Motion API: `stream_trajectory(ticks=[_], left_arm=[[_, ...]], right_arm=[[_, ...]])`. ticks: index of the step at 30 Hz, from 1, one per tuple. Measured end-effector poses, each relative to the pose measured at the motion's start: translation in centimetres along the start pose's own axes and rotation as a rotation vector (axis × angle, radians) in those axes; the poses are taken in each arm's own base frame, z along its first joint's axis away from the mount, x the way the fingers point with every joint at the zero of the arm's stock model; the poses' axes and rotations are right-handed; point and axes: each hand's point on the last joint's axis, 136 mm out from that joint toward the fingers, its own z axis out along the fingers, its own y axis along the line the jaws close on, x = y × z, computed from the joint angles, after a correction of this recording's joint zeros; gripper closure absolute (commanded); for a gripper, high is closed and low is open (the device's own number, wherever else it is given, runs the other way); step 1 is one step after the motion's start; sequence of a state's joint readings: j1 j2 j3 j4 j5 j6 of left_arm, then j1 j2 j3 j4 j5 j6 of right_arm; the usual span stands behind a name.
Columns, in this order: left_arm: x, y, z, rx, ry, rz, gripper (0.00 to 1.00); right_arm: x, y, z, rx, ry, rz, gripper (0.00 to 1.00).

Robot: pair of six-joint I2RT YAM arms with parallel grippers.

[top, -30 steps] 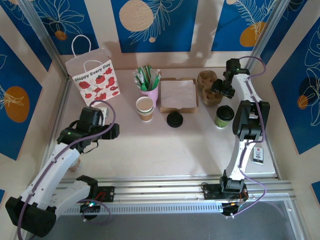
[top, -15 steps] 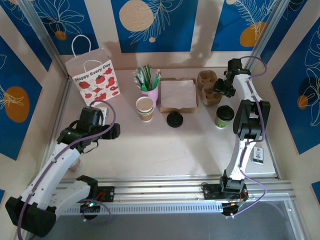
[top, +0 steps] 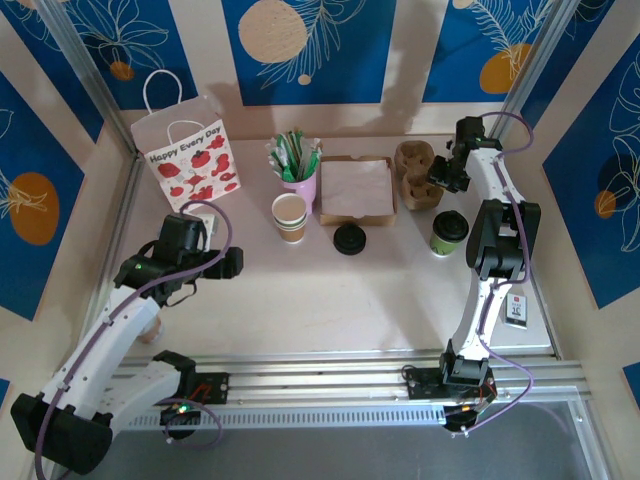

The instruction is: Pack the takeout coffee

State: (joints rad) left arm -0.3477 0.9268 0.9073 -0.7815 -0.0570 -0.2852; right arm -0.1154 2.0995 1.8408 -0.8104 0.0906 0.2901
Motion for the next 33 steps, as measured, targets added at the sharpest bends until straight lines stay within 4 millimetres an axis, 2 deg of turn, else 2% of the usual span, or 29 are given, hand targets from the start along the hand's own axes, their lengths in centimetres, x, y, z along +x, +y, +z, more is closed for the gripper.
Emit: stream_trajectory(ticks=[4, 8, 14, 33], left_arm=[[0.0, 0.0, 0.0, 0.000, -0.001, 0.000, 0.04], [-0.1, 0.0, 0.0, 0.001, -0.003, 0.003, 0.01], [-0.1, 0.0, 0.0, 0.002, -0.005, 0.003, 0.00], [-0.1, 0.0, 0.0, 0.002, -0.008, 0.003, 0.00]], right_arm=[[-0.4, 0.0, -0.1, -0.026, -0.010, 0.008, 0.68], [-0.6, -0.6, -0.2, -0.023, -0.014, 0.032, 0.61], [-0.5, -1.4, -0.1, -0.014, -0.010, 0.060, 0.58], [-0.4, -0.6, 0.0, -0.031, -0.007, 0.036, 0.62]])
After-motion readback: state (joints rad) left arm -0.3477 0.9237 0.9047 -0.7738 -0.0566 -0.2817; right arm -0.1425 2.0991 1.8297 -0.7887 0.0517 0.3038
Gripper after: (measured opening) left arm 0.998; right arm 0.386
